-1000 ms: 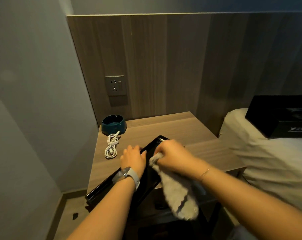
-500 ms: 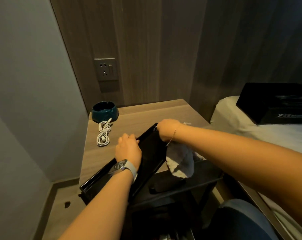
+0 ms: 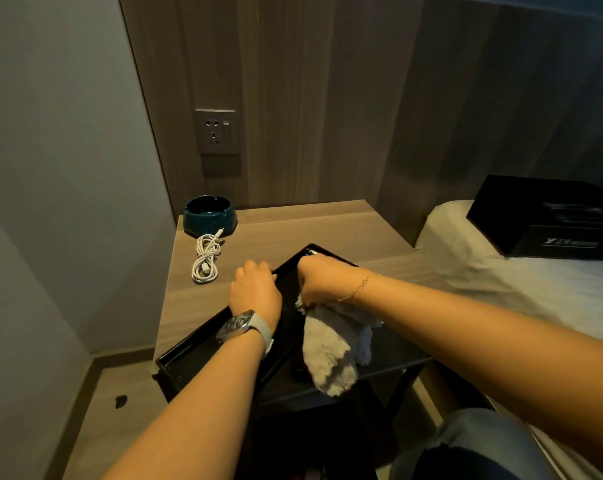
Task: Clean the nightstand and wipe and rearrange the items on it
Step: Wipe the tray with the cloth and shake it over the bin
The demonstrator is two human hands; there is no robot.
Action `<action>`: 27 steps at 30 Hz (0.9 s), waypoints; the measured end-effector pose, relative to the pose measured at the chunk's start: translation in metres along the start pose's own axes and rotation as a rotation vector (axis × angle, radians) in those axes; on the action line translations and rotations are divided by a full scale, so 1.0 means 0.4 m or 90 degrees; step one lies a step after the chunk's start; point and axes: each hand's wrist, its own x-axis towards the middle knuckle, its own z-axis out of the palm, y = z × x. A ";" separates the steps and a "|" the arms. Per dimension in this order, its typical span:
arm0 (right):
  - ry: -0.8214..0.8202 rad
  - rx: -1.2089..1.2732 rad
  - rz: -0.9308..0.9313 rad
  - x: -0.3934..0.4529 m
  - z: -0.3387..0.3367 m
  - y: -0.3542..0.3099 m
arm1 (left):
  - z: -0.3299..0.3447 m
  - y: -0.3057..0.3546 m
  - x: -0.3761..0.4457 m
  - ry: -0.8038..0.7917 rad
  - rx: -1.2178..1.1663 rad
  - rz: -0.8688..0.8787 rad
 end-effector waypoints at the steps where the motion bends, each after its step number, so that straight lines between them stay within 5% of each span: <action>1: 0.031 -0.021 0.027 0.008 -0.005 0.033 | -0.001 0.001 0.001 0.001 -0.003 0.002; 6: 0.114 0.024 0.119 0.019 -0.051 0.165 | -0.002 -0.007 -0.005 -0.001 0.000 0.010; 15: 0.156 0.046 -0.040 -0.018 0.060 0.008 | 0.003 -0.011 -0.002 -0.007 -0.014 0.000; 22: 0.262 0.111 0.134 0.053 0.036 0.129 | -0.002 -0.014 -0.008 0.001 -0.028 -0.002; 27: 0.271 0.115 -0.004 0.000 0.053 0.036 | 0.000 -0.010 -0.007 0.007 -0.012 0.003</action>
